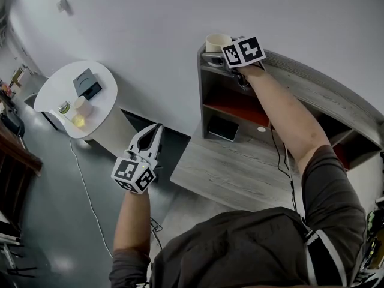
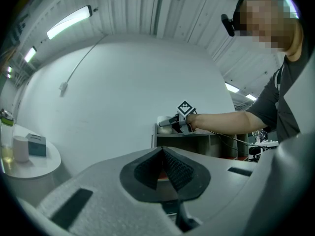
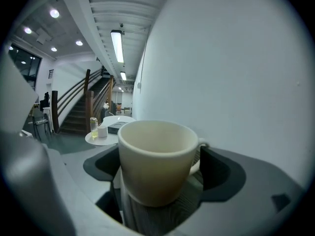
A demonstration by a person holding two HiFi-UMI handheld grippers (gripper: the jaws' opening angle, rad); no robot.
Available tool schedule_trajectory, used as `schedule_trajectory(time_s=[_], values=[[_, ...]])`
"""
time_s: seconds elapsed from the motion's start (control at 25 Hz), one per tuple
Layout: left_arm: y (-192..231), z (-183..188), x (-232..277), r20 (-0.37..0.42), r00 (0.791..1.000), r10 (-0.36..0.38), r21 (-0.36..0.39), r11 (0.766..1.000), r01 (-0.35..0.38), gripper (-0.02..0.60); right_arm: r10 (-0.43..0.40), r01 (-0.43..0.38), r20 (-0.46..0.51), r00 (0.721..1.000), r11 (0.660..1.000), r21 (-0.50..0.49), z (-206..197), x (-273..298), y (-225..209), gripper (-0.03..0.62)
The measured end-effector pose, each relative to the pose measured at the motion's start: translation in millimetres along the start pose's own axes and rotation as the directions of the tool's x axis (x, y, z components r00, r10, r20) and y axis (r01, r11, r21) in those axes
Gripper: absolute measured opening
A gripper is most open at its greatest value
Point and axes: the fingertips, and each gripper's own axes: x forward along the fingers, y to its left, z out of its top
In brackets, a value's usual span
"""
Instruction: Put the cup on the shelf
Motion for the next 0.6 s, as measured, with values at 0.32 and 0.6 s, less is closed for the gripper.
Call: schedule_trajectory(time_s=[0.32,0.6], values=[[-10.2,13.3,7.7,0.017,0.999,-0.033,0.009,0.999,0.033,0.001,-0.01,0.013,0.125,0.992,1.0,-0.021,16.7,-54.5,6.3,0.492],[-31.3,32.6,28.0,0.045,0.994,-0.096,0.018,0.995,0.095,0.0,0.041,-0.033,0.246,0.968,0.999,-0.038,5.1,-126.8,36.7,0.35]])
